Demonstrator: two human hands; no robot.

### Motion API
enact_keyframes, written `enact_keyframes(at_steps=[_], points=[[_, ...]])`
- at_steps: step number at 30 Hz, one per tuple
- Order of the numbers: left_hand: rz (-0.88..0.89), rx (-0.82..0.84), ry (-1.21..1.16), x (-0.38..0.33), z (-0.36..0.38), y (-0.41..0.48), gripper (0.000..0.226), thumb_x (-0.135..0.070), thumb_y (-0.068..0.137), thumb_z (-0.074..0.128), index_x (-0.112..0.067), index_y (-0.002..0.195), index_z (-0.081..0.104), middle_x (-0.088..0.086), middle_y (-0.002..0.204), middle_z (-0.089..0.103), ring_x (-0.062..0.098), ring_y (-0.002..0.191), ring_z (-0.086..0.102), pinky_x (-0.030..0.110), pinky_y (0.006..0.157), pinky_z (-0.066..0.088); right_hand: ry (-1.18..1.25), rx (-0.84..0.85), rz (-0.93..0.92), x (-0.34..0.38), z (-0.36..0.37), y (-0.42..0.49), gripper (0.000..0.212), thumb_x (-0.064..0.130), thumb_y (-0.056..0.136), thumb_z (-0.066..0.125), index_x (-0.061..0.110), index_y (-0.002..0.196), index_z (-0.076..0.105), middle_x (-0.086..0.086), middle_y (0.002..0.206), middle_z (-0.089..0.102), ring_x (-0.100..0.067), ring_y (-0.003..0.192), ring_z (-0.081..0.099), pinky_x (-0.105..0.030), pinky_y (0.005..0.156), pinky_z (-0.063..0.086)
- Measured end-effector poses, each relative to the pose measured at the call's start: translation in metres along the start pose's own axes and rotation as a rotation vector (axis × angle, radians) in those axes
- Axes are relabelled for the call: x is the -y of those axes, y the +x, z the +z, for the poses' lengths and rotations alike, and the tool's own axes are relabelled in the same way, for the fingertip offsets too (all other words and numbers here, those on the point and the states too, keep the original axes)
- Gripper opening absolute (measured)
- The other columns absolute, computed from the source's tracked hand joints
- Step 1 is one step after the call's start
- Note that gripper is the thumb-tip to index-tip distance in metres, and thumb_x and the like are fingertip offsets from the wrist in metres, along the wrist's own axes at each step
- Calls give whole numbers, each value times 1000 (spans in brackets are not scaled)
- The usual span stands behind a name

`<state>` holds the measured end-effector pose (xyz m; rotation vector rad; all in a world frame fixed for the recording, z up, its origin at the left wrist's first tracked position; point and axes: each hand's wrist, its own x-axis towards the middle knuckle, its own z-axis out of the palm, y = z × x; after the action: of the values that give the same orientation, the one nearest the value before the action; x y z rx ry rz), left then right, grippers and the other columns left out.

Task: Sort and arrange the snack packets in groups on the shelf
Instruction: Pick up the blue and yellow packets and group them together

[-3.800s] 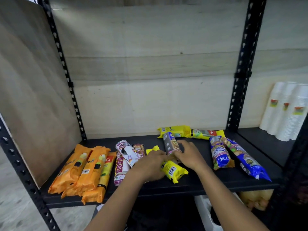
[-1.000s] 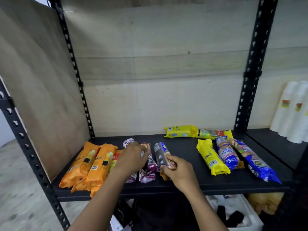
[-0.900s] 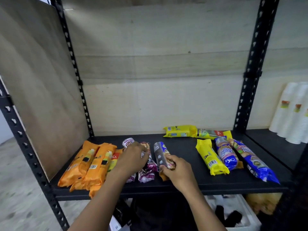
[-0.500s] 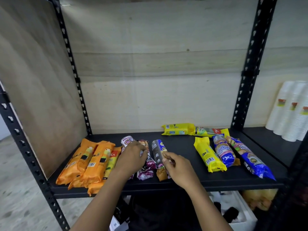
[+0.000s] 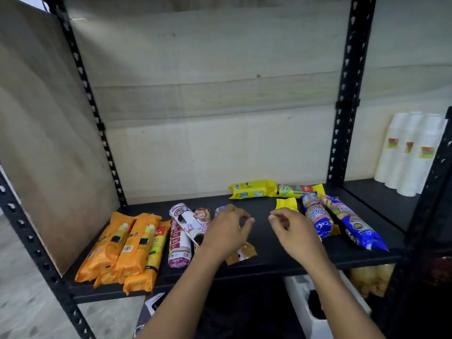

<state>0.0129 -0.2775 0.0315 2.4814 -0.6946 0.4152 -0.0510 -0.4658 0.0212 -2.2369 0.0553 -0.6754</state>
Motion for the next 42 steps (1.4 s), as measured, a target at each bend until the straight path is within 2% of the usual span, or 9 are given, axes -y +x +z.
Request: enact_keyframes(at_steps=[9, 14, 18, 22, 27, 30, 33, 37, 42], points=[[96, 90, -35, -71, 40, 37, 35, -51, 93, 51, -30, 118, 63, -1, 123, 56, 19, 119, 54, 40, 94, 50, -76, -95, 63, -42, -67, 7, 13, 32, 93, 64, 23, 100, 71, 10, 86, 72, 0, 80, 65, -30, 76, 55], [161, 136, -68, -100, 67, 54, 36, -49, 92, 52, -31, 122, 60, 0, 126, 54, 20, 121, 53, 40, 98, 48, -111, -136, 107, -66, -95, 10, 20, 32, 94, 63, 23, 109, 72, 10, 107, 71, 6, 78, 61, -4, 67, 40], [159, 193, -79, -116, 86, 61, 45, -52, 91, 49, -29, 129, 54, -1, 120, 53, 19, 115, 54, 43, 92, 52, -135, -158, 135, -83, -109, 12, 24, 38, 93, 62, 27, 112, 70, 9, 99, 71, 4, 83, 62, -14, 70, 46], [163, 257, -60, -126, 101, 69, 53, -52, 90, 53, -29, 138, 49, 3, 129, 48, 24, 117, 54, 44, 94, 51, -164, -180, 163, -97, -115, 16, 21, 43, 92, 60, 32, 107, 69, 10, 102, 67, -3, 90, 63, -29, 77, 55], [167, 349, -3, -134, 112, 81, 59, -54, 88, 57, -30, 140, 44, 7, 138, 42, 32, 126, 49, 51, 108, 39, -211, -172, 213, -116, -119, 21, 33, 43, 90, 64, 27, 119, 66, 1, 119, 51, -18, 113, 53, -33, 86, 49], [188, 402, 32, -139, 116, 86, 64, -59, 87, 55, -30, 142, 42, 6, 147, 38, 30, 135, 41, 57, 116, 23, -281, -105, 287, -123, -122, 20, 48, 49, 90, 61, 29, 133, 55, -1, 130, 46, -25, 125, 43, -43, 101, 44], [206, 438, 8, -142, 117, 89, 71, -67, 81, 56, -35, 143, 41, 3, 152, 32, 26, 140, 36, 60, 116, 21, -314, -6, 364, -129, -125, 19, 58, 47, 90, 59, 30, 144, 44, -4, 138, 39, -27, 130, 37, -44, 106, 40], [237, 468, 56, -141, 123, 88, 66, -65, 77, 63, -39, 136, 49, 3, 156, 24, 27, 142, 33, 59, 119, 12, -280, 60, 452, -142, -125, 16, 61, 43, 88, 60, 29, 144, 42, -11, 133, 43, -30, 125, 44, -40, 102, 44], [260, 435, 85, -142, 123, 88, 50, -44, 81, 70, -40, 129, 56, 3, 153, 26, 29, 134, 42, 49, 116, 22, -243, 110, 457, -147, -127, 18, 68, 53, 83, 66, 29, 142, 42, -5, 120, 57, -21, 106, 58, -38, 87, 54]])
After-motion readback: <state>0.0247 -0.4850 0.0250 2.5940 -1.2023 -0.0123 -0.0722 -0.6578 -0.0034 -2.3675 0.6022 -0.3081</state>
